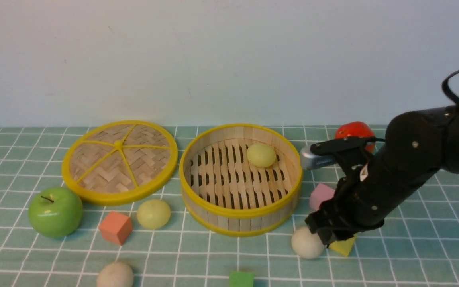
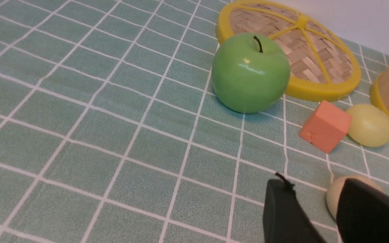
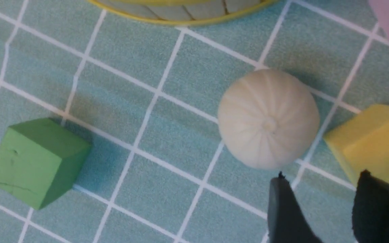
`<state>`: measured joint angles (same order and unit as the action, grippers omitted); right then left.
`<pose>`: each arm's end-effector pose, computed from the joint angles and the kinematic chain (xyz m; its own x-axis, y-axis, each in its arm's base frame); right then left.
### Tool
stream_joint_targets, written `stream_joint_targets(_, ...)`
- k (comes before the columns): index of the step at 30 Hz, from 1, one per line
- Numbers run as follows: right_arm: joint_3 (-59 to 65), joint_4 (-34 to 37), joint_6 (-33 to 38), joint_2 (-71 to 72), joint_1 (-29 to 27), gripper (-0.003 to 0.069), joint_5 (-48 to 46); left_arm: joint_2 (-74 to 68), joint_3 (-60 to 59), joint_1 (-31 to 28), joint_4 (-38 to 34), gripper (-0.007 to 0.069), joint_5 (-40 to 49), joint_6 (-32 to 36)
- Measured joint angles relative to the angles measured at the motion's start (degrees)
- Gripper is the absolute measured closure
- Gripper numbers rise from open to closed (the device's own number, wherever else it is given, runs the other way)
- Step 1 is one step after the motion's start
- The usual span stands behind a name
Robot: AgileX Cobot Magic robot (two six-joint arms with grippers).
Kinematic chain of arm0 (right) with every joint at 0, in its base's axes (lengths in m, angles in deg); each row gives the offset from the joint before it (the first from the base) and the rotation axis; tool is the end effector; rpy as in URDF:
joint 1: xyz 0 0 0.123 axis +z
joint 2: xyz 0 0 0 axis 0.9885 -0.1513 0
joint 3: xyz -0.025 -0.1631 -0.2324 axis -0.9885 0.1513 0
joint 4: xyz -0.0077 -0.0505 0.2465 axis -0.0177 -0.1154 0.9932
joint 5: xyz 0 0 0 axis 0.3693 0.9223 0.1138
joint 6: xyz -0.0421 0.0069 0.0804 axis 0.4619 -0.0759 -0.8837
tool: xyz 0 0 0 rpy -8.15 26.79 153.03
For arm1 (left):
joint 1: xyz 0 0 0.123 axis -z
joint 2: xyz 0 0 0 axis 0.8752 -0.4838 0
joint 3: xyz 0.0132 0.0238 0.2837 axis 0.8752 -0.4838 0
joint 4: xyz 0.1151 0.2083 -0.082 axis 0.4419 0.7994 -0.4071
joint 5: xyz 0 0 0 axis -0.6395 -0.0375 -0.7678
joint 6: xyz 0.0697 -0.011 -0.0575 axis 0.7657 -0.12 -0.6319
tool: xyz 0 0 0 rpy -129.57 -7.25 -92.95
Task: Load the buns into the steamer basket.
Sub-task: Use the right arm to grab a steamed stuffed bun
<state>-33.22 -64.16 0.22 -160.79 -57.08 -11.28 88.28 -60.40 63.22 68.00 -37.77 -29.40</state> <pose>0.3015 0.1499 0.2022 -0.9123 -0.2587 -0.3174 -0.3258 0.9281 0.1802 0.0525 0.0045 0.1693 -0.2782 -0.3464 -0.8959 -0.1386 0.9374 -0.3195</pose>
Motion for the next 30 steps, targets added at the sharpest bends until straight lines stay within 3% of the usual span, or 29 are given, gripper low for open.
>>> stream_joint_targets(10,-0.06,2.3,0.11,-0.93,0.62,0.0401,5.65,0.0,0.0,0.0,0.0,0.0386,0.0,0.0)
stream_joint_targets(20,-2.61,1.54,0.0,-2.34,2.34,0.0415,1.55,0.0,0.0,0.0,0.0,0.0386,0.0,0.0)
stream_joint_targets(24,-5.75,-0.38,-1.85,-3.88,2.92,0.0415,-1.79,0.0,0.0,0.0,0.0,0.0386,0.0,0.0)
stream_joint_targets(30,-6.72,-8.77,-10.77,-5.05,4.27,0.0415,-3.31,0.0,0.0,0.0,0.0,0.0386,0.0,0.0)
